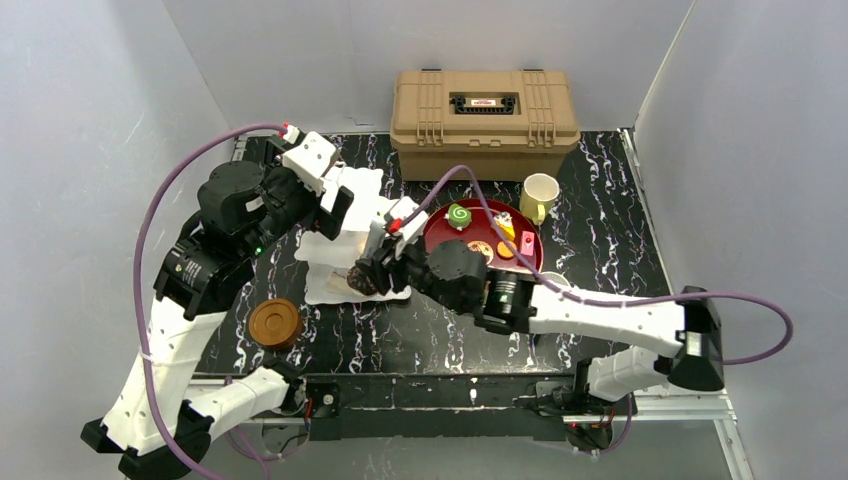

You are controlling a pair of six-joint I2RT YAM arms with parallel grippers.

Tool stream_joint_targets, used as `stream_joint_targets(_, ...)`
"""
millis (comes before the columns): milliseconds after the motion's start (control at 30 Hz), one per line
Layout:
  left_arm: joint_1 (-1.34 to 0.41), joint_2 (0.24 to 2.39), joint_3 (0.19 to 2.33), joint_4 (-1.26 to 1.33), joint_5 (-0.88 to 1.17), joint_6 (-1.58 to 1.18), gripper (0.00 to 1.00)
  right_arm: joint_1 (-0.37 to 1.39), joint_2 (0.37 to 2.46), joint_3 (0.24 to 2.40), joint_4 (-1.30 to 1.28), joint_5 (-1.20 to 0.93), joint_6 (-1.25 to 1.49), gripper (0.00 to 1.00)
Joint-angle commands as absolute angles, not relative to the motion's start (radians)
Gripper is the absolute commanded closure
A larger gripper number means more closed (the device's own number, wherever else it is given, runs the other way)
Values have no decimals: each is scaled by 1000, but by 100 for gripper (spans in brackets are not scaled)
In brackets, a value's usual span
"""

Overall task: Serve the afternoon tea
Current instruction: Place the desert on the desert table.

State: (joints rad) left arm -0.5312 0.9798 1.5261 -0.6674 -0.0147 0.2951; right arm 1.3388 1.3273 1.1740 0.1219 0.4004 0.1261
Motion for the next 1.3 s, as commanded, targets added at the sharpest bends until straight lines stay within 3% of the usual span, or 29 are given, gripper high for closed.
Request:
stream_joint_targets(0, -529, 962, 1552, -686, 0, 288, 10, 1362, 1409, 1171, 446, 544, 64, 60)
stream_joint_targets(267, -529, 951, 1543, -690, 36, 290, 10, 1441, 1556, 1156, 745, 767, -100, 63)
stream_joint_targets(533, -529, 944, 1528, -687, 52, 288, 10, 1472, 1626, 1131, 932, 862, -190, 62)
stream_joint_targets(1267, -529, 937, 1529, -705, 84, 294, 10, 1476, 1810, 1139, 1240, 889, -287, 51)
